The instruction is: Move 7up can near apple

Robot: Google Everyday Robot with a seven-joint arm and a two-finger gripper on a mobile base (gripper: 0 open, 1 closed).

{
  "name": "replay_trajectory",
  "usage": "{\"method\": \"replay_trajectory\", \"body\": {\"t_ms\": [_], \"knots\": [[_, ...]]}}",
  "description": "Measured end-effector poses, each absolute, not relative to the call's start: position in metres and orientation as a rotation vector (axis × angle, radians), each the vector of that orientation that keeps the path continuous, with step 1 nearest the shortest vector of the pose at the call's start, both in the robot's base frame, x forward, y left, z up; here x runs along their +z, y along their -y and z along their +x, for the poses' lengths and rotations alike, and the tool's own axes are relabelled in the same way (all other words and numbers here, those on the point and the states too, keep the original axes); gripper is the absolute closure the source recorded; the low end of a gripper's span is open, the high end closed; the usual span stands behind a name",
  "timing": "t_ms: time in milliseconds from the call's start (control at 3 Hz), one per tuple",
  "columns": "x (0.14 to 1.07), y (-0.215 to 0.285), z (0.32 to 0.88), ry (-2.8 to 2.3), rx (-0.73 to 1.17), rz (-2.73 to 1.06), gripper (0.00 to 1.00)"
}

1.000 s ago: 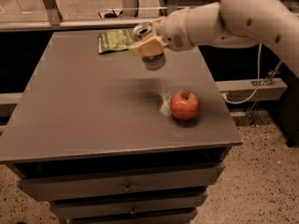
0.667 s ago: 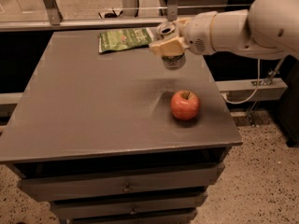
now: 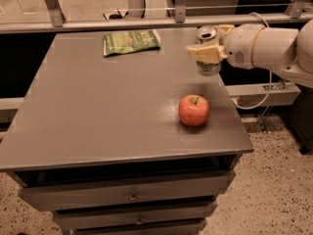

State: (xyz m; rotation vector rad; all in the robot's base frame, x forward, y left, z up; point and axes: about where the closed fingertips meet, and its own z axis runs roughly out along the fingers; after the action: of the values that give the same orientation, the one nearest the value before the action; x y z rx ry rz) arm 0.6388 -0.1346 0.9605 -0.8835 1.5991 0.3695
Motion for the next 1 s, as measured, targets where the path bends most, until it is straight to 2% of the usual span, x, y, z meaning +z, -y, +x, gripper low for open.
{"method": "replay_trajectory", "body": {"t_ms": [667, 1000], "knots": [[0.935, 0.154, 0.637, -1.588, 0.414, -0.736, 1.0], [0.924, 0.153, 0.639, -1.597, 0.449, -0.692, 0.82]]}}
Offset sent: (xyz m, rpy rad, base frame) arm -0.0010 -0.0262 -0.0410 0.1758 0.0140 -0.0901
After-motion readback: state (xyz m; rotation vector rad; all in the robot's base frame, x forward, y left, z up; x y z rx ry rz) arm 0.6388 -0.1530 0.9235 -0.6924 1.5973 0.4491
